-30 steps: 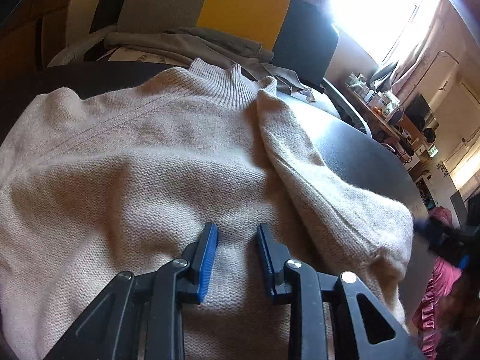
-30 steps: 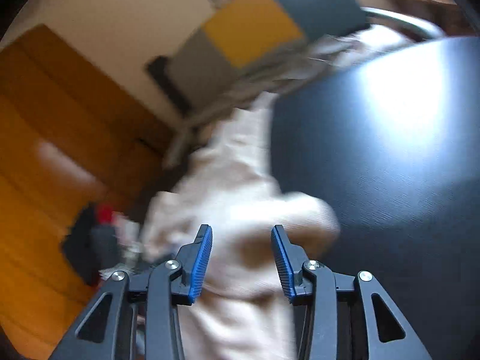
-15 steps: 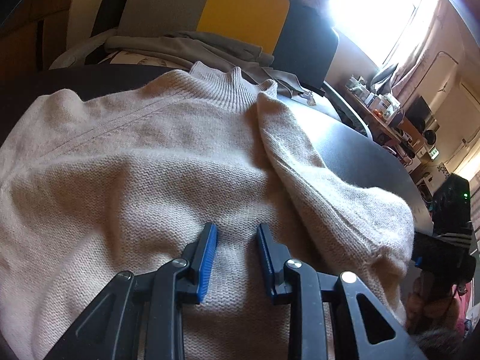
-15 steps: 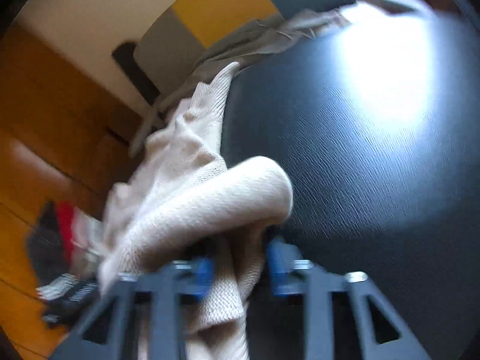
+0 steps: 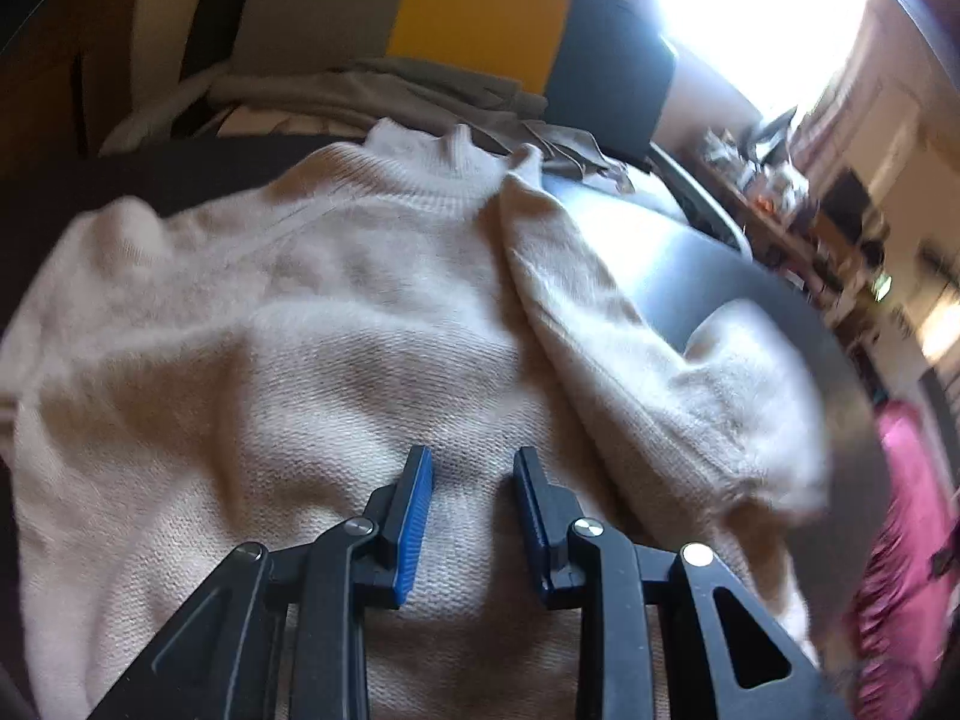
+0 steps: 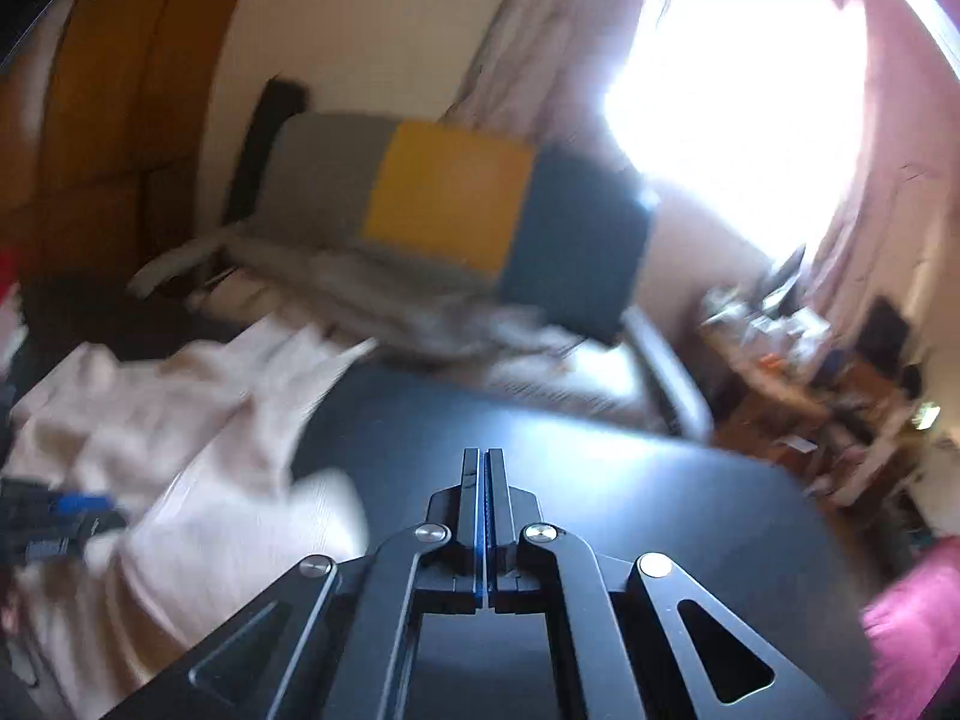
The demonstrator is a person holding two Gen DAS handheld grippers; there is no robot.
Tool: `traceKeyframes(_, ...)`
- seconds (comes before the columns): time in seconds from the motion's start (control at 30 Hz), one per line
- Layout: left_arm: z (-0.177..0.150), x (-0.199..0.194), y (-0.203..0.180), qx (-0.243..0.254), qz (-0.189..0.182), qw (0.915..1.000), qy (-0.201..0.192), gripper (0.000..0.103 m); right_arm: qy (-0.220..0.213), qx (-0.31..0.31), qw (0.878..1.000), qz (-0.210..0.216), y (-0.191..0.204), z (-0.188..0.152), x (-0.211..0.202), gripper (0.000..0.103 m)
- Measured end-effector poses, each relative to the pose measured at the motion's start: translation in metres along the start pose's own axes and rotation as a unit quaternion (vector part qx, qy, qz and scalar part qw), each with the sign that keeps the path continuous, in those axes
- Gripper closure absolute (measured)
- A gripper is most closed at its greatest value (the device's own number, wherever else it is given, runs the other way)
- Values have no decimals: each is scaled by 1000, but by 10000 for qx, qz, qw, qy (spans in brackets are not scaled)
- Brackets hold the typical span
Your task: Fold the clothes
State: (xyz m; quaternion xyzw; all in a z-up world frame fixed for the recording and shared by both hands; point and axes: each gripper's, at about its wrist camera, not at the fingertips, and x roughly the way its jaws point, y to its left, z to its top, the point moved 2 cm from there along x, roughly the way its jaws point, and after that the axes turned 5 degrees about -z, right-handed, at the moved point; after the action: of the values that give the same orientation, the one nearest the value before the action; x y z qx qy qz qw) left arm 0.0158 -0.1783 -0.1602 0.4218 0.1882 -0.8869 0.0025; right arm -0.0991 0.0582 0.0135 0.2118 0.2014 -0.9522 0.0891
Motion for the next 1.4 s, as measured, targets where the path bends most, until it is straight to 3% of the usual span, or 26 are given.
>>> traceKeyframes(0.07, 0, -3, 3, -108, -93, 9999, -20, 76, -11, 13, 9998, -178, -18, 9, -1, 103)
traceKeyframes(0.13, 1, -8, 12, -396, -342, 9986, -30, 76, 521, 366, 9973, 373, -15, -13, 16, 101)
traceKeyframes(0.2, 0, -9, 19, -499, -367, 9981, -17, 76, 1049, 716, 9876, 921, -11, -35, 32, 97)
traceKeyframes(0.27, -2, -10, 26, -602, -392, 9974, -5, 76, 1569, 1062, 9709, 1463, -7, -56, 49, 88)
traceKeyframes(0.33, -3, -11, 31, -648, -388, 9971, 10, 76, 2079, 1399, 9473, 1994, -4, -77, 65, 69)
traceKeyframes(0.4, -3, -11, 27, -499, -280, 9984, 32, 76, 2461, 1729, 9208, 2484, 10, -104, 73, 69)
traceKeyframes(0.5, -4, -11, 22, -347, -153, 9993, 46, 76, 2678, 2184, 8884, 3021, 38, -131, 83, 67)
traceKeyframes(0.57, -4, -12, 20, -337, -118, 9993, 53, 76, 2683, 2185, 8850, 3117, 54, -134, 85, 63)
traceKeyframes(0.67, -4, -12, 21, -403, -138, 9991, 52, 76, 2421, 1896, 8979, 3150, 78, -127, 89, 63)
traceKeyframes(0.73, -3, -13, 20, -399, -137, 9991, 43, 76, 2284, 1726, 9061, 3116, 91, -121, 91, 90)
traceKeyframes(0.77, -4, -14, 20, -391, -139, 9991, 43, 76, 2211, 1617, 9120, 3054, 96, -117, 90, 91)
traceKeyframes(0.87, -6, -19, 18, -332, -196, 9992, 50, 76, 1785, 972, 9454, 2549, 96, -95, 70, 93)
traceKeyframes(0.9, -7, -21, 17, -293, -218, 9993, 53, 76, 1545, 708, 9585, 2287, 93, -82, 63, 94)
traceKeyframes(0.97, -9, -23, 14, -161, -271, 9995, 74, 76, 1132, 321, 9754, 1865, 86, -60, 51, 96)
traceKeyframes(1.03, -12, -25, 8, 30, -302, 9995, 117, 75, 632, -224, 9908, 1173, 77, -35, 36, 96)
traceKeyframes(1.1, -17, -25, 2, 218, -335, 9990, 187, 76, 248, -648, 9961, 545, 61, -16, 22, 96)
traceKeyframes(1.3, -31, -22, -9, 515, -394, 9973, 354, 76, 85, -699, 9940, -832, 2, -5, 35, 94)
traceKeyframes(1.37, -32, -26, -9, 397, -572, 9968, 391, 76, 30, -714, 9891, -1289, -18, -1, 39, 86)
traceKeyframes(1.4, -33, -30, -6, 294, -664, 9966, 401, 75, 3, -720, 9858, -1517, -28, 1, 40, 73)
